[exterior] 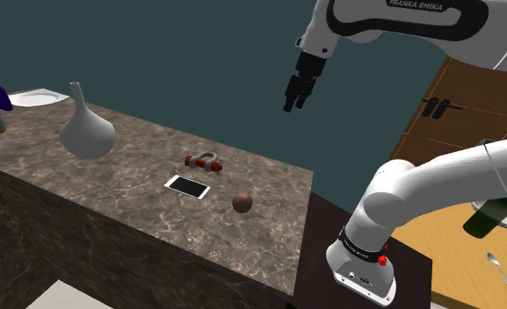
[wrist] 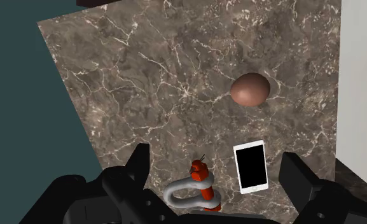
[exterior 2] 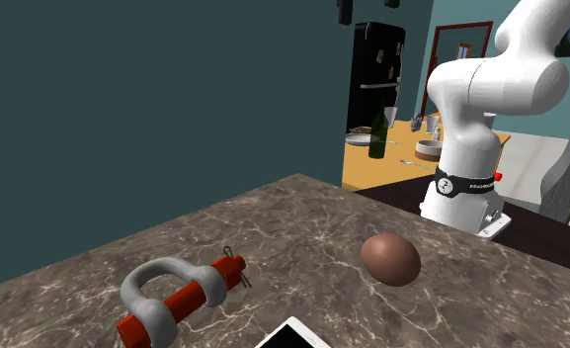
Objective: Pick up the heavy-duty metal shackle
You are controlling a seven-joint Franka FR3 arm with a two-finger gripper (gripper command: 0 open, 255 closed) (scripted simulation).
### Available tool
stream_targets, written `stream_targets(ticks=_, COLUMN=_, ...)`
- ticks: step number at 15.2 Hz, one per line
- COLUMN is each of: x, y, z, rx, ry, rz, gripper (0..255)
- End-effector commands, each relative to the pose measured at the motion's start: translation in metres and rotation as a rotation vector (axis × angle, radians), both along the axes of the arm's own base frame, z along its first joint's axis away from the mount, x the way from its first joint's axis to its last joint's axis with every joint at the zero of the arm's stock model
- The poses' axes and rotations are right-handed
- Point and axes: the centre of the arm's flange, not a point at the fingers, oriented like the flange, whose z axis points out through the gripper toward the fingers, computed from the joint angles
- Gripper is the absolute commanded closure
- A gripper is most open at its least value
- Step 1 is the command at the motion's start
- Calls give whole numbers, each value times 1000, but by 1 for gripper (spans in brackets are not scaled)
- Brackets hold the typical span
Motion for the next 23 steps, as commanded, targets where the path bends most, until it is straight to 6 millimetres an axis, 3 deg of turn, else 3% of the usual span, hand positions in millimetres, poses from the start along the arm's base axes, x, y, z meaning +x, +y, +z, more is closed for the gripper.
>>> stream_targets(ticks=1, x=0, y=0, z=0, rx=0, ry=0, rz=0, gripper=0)
stream_targets(ticks=23, x=241, y=24, z=-187, rx=-90, ry=139, rz=-69, gripper=0)
